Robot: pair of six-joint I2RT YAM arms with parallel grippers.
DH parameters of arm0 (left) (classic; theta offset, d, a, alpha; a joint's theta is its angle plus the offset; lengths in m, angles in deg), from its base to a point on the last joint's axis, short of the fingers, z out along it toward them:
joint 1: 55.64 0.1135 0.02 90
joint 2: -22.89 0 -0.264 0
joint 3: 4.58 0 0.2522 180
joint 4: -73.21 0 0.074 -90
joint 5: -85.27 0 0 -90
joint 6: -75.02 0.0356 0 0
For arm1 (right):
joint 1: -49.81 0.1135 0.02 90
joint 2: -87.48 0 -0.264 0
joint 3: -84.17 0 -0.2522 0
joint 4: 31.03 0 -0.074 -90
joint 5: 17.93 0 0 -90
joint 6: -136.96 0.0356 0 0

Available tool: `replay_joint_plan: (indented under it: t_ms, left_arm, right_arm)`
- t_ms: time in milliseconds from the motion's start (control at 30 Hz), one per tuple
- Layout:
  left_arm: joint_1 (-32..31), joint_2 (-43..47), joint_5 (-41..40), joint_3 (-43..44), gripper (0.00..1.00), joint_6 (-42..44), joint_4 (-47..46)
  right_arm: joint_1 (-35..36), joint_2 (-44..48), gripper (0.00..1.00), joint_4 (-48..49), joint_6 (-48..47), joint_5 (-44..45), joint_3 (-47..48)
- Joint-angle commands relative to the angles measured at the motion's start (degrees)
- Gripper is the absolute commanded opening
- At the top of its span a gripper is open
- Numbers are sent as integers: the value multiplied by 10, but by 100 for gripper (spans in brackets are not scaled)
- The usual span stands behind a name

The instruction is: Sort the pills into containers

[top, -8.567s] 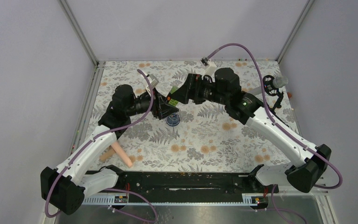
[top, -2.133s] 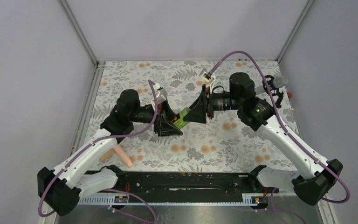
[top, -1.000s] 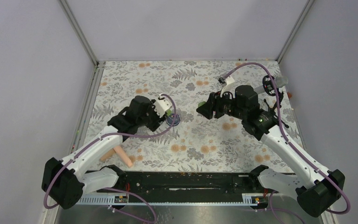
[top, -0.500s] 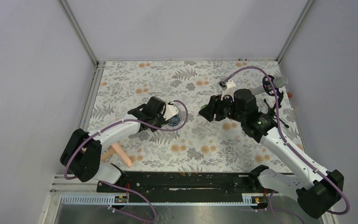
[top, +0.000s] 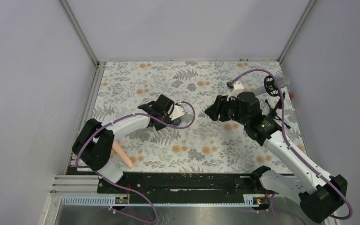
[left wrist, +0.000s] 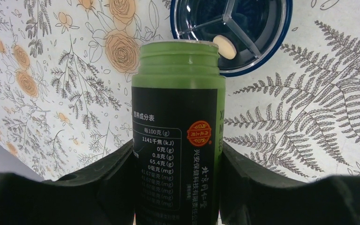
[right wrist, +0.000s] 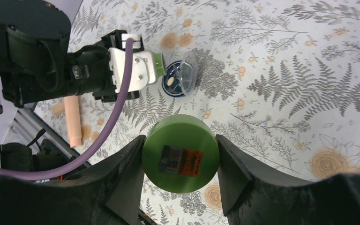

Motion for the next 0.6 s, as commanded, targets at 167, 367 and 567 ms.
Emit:
replay_joint_plan:
  t_ms: [167,367,567]
  left_arm:
    - [-2,37,14,-8,0,-2,-33]
    - [-1,104,42,-62,0,-30,-92]
    - [5,194,91,-104,0,-93,-139]
  right_arm:
    - [-7,16,7,3,21,47,-5]
    - [-8,14,7,3,30,46,-5]
    - [-8,5,7,3,38,12,6]
